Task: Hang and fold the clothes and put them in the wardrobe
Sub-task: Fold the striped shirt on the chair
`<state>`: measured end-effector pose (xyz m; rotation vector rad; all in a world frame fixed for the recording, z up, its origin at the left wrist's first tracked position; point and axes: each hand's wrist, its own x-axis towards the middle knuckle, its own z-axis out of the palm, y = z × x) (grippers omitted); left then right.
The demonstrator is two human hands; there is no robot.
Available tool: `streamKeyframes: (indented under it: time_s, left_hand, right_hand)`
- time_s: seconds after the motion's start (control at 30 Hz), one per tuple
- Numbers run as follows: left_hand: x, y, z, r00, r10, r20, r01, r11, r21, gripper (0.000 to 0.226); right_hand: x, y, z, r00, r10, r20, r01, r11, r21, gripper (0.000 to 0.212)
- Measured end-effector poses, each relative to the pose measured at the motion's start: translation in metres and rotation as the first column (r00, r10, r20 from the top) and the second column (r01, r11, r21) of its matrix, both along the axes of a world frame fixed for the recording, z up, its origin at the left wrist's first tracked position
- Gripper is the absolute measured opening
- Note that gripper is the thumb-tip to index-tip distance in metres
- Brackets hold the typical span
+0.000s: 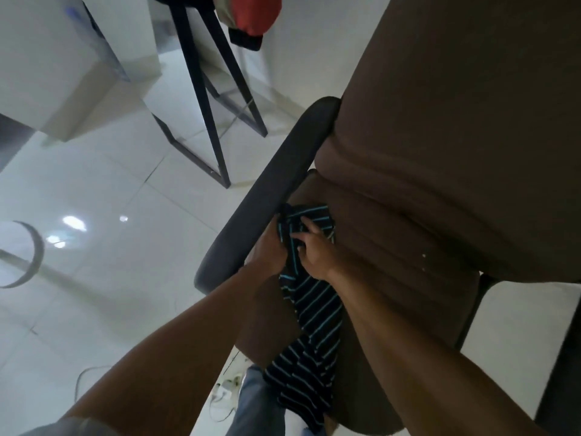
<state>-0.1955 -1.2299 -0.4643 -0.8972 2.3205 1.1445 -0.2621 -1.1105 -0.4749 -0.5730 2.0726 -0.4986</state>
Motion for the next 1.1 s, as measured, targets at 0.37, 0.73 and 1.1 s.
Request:
streamKeyframes:
  time_s: [0.37,0.73,1.1]
  left_hand:
    - [0.002,0.016,-0.01,0.977,-0.211,-0.034,0.207,0.975,-0.082,0.089]
    - [-0.035,0.056,-0.011,0.908,-0.343,-0.24,0.324,0.939,-0.116,0.032]
    - [-0.054,0.024,-0.004,0.906,-0.383,-0.18,0.355,0.92,-0.167,0.069]
  right_hand:
    - [0.02,0.067,0.007,0.917,-0.341,-0.209,0.359,0.932,0.055,0.038]
    - [0.023,0.116,0.005,0.876,-0.382,-0.294,0.435,0.89,0.14,0.056]
    - [0.016,0.079,-0.002,0.867,-0.492,-0.074,0.489,0.87,-0.059,0.033]
